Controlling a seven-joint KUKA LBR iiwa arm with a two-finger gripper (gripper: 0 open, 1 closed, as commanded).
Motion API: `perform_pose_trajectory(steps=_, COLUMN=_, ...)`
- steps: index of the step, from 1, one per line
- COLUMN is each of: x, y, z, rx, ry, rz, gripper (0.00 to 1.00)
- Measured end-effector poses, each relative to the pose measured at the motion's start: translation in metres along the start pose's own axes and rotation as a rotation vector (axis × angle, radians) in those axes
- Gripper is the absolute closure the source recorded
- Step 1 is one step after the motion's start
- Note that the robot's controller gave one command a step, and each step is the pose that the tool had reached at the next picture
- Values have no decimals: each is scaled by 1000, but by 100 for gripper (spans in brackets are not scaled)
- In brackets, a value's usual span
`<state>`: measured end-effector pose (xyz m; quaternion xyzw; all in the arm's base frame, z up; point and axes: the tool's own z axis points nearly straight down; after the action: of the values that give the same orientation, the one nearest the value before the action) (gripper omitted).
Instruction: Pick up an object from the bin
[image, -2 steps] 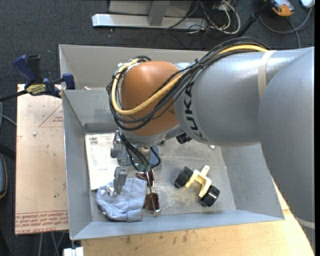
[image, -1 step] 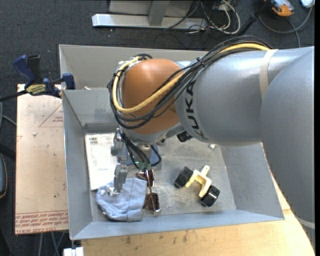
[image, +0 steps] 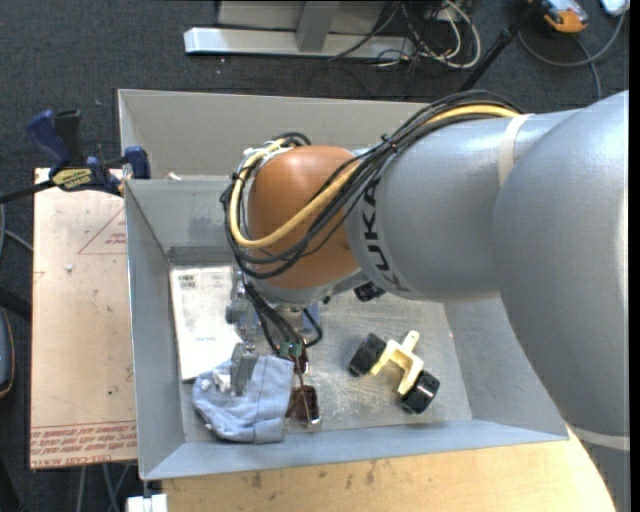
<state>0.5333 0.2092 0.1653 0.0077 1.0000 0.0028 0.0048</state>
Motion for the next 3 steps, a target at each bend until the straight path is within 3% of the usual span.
perform_pose_trajectory(steps=1, x=35, y=9, z=70, rx=4, ry=7, rz=10, gripper=0)
perform_pose_trajectory(steps=2, x=12, y=-11, z=90, rx=0, ry=4, rz=0, gripper=100)
perform_pose_trajectory(steps=3, x=12, y=-11, z=90, rx=0, ry=4, rz=0, gripper=100)
